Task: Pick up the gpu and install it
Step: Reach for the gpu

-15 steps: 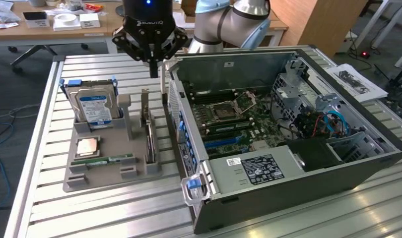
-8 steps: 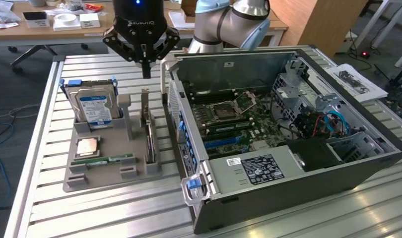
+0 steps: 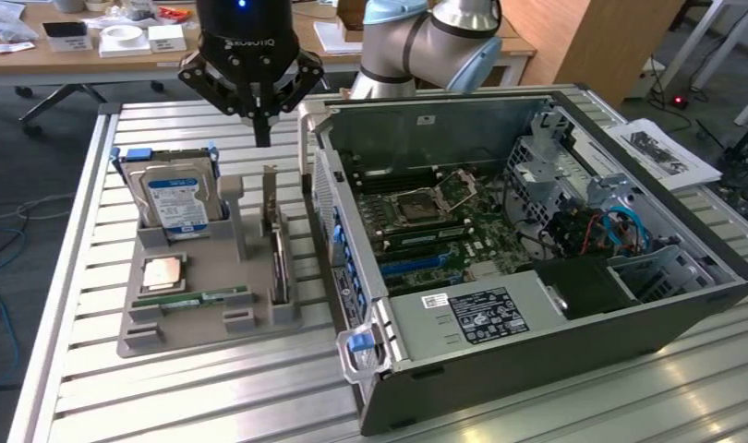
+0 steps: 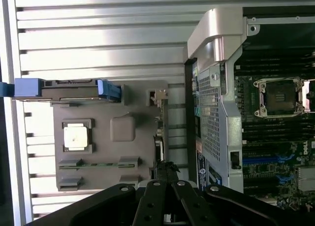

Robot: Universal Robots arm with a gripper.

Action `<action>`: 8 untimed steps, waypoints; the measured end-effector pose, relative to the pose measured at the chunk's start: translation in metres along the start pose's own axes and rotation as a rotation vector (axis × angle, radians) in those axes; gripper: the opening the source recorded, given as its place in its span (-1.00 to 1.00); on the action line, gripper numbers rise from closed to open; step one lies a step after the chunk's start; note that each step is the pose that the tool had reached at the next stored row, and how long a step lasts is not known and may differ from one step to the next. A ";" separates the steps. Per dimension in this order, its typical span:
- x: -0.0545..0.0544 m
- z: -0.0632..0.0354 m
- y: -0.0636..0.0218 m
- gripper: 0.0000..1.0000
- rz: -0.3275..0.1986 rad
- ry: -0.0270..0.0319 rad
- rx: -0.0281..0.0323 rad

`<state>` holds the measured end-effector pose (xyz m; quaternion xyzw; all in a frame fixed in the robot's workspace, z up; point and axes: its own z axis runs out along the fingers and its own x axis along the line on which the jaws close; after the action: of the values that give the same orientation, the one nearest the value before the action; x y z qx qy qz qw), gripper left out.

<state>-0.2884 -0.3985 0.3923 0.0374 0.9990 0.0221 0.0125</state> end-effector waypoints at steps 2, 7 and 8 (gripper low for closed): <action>0.000 0.0000 0.0000 -0.79 0.000 0.0001 0.0000; 0.000 -0.0001 0.0000 -0.79 0.000 0.0001 0.0000; 0.000 -0.0001 0.0000 -0.79 0.000 0.0001 0.0001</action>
<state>-0.2889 -0.3985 0.3923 0.0374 0.9990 0.0221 0.0125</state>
